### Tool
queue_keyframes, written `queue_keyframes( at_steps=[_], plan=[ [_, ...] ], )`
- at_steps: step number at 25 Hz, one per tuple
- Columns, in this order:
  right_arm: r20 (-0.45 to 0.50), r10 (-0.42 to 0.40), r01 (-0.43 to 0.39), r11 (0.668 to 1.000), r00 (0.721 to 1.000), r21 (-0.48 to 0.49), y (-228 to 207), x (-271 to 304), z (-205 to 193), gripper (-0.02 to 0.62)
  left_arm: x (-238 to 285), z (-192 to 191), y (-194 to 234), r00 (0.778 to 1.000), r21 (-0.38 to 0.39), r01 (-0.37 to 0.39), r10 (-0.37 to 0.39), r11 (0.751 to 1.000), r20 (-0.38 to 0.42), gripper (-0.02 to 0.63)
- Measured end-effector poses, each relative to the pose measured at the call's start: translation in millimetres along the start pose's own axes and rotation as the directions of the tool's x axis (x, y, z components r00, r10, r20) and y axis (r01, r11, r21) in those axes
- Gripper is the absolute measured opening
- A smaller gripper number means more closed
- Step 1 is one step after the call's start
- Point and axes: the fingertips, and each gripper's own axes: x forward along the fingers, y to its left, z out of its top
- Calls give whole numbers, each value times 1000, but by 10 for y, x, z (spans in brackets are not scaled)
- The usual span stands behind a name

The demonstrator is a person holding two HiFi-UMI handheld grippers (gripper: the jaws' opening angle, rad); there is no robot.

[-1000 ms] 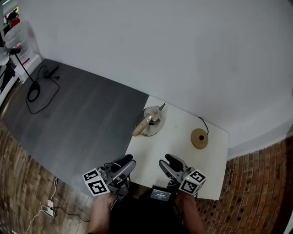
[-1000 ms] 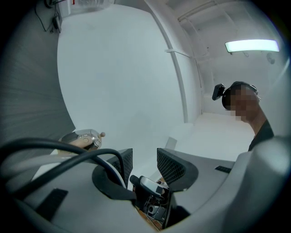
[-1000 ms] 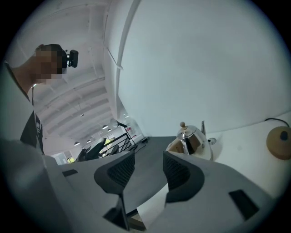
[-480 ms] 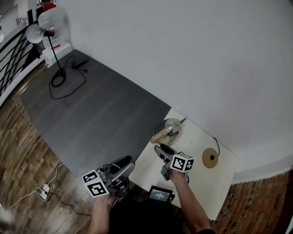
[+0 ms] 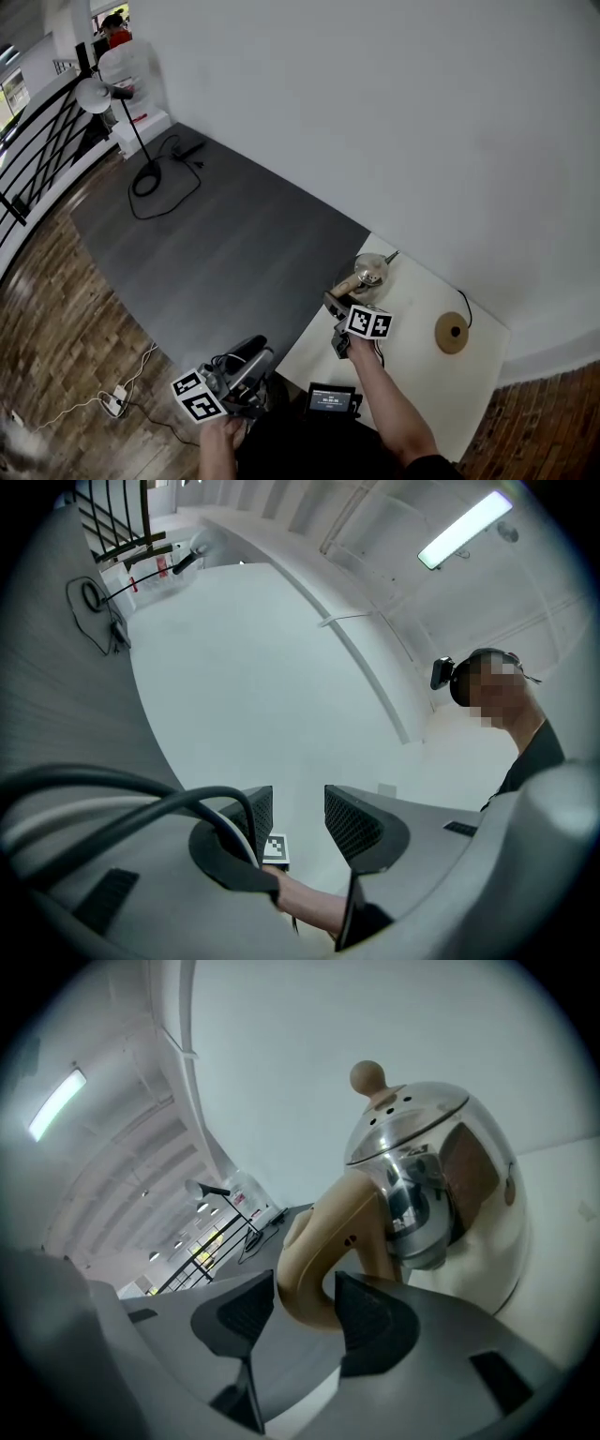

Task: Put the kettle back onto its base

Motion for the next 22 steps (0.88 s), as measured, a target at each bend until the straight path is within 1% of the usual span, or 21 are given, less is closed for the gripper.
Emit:
queue_keyframes(
  at_steps=[1,2,3,15,22],
  plan=[
    [0,7,-7,1000,1000,-13,-6,-9,-9,202,-5,7,-2,1000,4,-3,3,1000,-2,170],
    [-2,13,-13,999,1000,-30,-1,-25,-13,167,-5,11,-2,1000,6,-5,5,1000,-5,170],
    [-5,18,-18,999,1000,-45,10,-45,-17,160,0,11,-5,1000,7,-5,5,1000,-9,170],
    [-31,66,-70,991,997,-118,0,-466,-220,150,277,-255,-151,993,-15,52,-53,999,-107,170],
    [-90,118,-135,969,989,-208,-127,-901,-334,143,424,-391,-189,985,-30,71,-75,997,-157,170]
  ],
)
